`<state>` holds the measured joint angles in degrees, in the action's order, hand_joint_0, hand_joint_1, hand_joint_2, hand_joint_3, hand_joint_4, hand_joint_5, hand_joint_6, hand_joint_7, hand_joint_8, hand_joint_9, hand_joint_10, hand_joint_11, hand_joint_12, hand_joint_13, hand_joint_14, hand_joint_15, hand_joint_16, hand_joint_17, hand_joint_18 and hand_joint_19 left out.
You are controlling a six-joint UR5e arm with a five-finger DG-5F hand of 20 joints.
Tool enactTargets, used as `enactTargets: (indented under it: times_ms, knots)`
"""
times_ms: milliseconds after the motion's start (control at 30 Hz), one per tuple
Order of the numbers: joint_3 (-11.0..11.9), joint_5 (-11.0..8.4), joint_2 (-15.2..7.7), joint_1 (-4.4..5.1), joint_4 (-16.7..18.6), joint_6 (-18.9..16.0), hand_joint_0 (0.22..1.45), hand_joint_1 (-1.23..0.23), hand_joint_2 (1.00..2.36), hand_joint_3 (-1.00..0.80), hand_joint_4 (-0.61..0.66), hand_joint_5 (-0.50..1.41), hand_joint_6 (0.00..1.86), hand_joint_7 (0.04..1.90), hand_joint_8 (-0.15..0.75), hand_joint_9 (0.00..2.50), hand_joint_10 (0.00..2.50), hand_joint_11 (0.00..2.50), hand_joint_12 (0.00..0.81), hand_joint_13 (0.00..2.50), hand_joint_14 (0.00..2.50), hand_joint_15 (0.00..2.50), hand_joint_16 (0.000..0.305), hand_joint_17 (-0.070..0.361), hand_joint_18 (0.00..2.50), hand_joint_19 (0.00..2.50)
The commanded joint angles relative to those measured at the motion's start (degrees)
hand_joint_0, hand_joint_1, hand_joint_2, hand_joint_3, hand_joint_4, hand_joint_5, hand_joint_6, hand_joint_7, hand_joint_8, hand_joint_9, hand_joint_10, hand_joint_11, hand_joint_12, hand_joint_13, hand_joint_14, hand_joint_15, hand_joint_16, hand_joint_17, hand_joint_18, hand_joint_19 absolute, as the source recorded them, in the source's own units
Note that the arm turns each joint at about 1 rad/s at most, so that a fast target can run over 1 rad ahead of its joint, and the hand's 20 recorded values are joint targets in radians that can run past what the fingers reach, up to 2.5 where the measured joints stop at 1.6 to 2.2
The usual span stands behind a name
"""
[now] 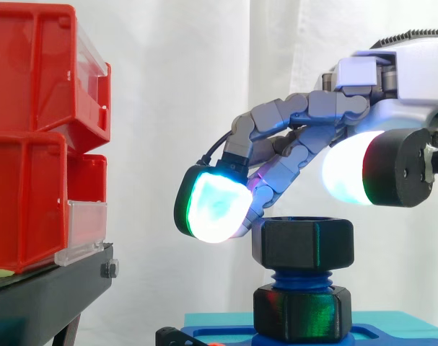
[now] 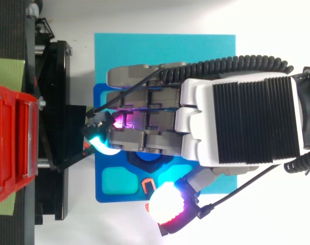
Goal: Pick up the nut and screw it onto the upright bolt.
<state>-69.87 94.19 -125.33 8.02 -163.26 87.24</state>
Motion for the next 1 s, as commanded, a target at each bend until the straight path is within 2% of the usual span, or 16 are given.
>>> enactTargets:
  times_ms: [0,167,400,633,800,967]
  knots:
    - [0.00,0.03,0.00,-0.20,-0.39,-0.05,0.50,-0.26,1.00,-0.50,0.25,-0.06,0.50,1.13,0.223,0.58,0.00,0.00,0.240,0.65,0.00,0.00,0.025,0.056,0.30,0.00]
    - [0.00,0.20,0.00,-0.46,-0.39,-0.05,0.51,-0.27,1.00,-0.50,0.22,-0.04,0.50,1.32,0.228,0.63,0.00,0.00,0.232,0.69,0.00,0.00,0.024,0.054,0.33,0.00]
    - [0.00,0.29,0.00,-0.73,-0.39,-0.05,0.52,-0.30,1.00,-0.50,0.19,0.00,0.50,1.48,0.242,0.81,0.00,0.00,0.205,0.79,0.00,0.00,0.020,0.045,0.46,0.00]
    - [0.00,0.29,0.00,-1.43,-0.66,0.04,0.53,-0.32,1.00,-0.50,0.17,0.02,0.50,1.54,0.240,0.96,0.00,0.00,0.182,0.88,0.00,0.00,0.017,0.038,0.54,0.00]
    - [0.00,0.38,0.00,-1.78,-0.66,0.04,0.54,-0.33,1.00,-0.50,0.15,0.03,0.54,1.50,0.248,1.08,0.00,0.00,0.168,0.94,0.00,0.00,0.016,0.035,0.60,0.01]
    - [0.00,0.55,0.00,-2.57,-0.66,0.04,0.54,-0.33,1.00,-0.50,0.10,0.05,0.57,1.45,0.251,1.28,0.00,0.00,0.148,1.04,0.00,0.00,0.014,0.031,0.68,0.04]
